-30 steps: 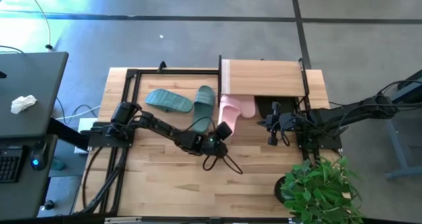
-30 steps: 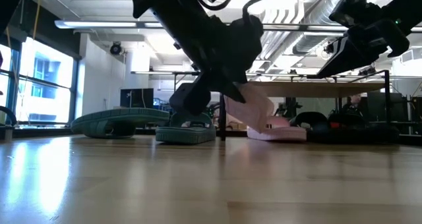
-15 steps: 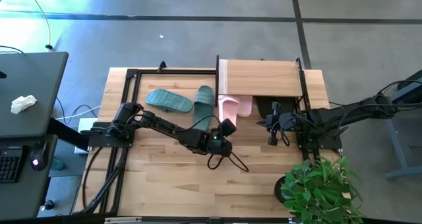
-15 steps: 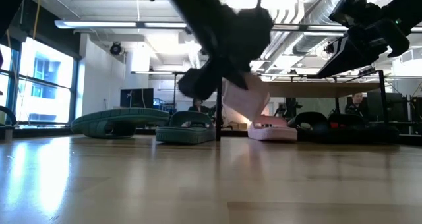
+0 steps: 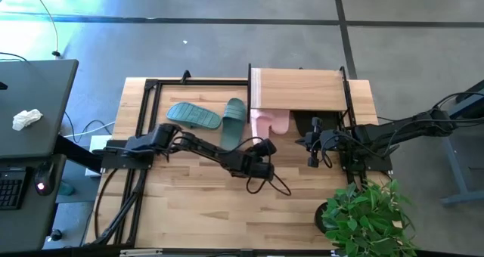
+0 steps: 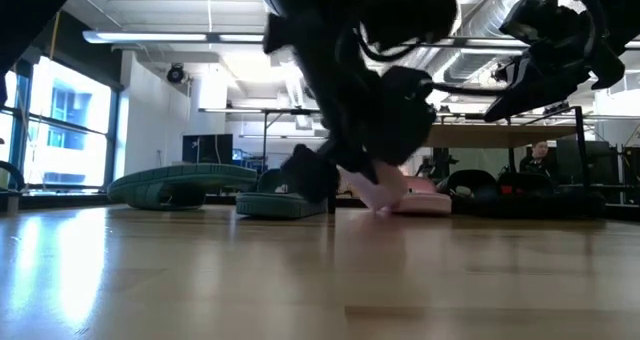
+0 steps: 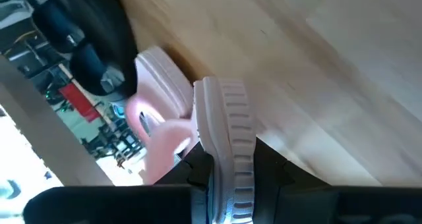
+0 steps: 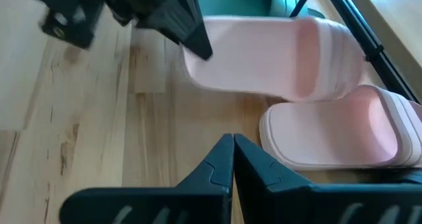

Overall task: Pick and place slides into the shelf
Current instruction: Put the pink slipper under the shelf

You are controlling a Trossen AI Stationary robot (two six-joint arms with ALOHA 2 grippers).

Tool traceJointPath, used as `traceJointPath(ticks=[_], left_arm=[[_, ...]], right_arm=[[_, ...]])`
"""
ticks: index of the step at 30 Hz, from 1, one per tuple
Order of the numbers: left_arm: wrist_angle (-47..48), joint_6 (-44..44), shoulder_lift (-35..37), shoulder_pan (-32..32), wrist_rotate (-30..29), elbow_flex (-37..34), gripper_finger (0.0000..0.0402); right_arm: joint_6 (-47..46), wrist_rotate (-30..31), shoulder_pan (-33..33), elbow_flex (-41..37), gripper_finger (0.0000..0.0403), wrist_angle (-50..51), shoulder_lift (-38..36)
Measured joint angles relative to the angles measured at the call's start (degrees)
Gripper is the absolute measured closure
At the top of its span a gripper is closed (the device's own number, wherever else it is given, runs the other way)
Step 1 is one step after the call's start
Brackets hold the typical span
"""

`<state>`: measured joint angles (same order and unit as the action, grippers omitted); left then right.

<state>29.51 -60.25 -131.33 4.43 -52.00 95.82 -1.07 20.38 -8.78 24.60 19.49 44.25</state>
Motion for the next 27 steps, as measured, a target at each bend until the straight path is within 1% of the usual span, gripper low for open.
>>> traceJointPath(ticks=[7,14,20,25,27], left_arm=[[0.7,-3.9,-1.7,-1.8,0.1,1.4,0.0359],[0.5,-5.1,-1.7,-3.4,0.2,1.5,0.0359],[0.2,-7.2,-1.7,-3.6,-0.5,1.5,0.0359],[-0.5,-5.7,-1.7,-3.6,-0.7,1.5,0.0359],[-0.6,-5.2,-1.7,-3.7,0.1,1.5,0.0346]], right_arm=[[0.0,-0.7,0.0,0.0,0.0403,0.5,0.0],[0.0,-0.7,0.0,0.0,0.0403,0.8,0.0],[-0.1,-1.4,0.0,0.0,0.0403,1.1,0.0],[-0.4,-1.8,0.0,0.0,0.0403,1.1,0.0],[-0.8,-1.8,0.0,0.0,0.0403,1.4,0.0]])
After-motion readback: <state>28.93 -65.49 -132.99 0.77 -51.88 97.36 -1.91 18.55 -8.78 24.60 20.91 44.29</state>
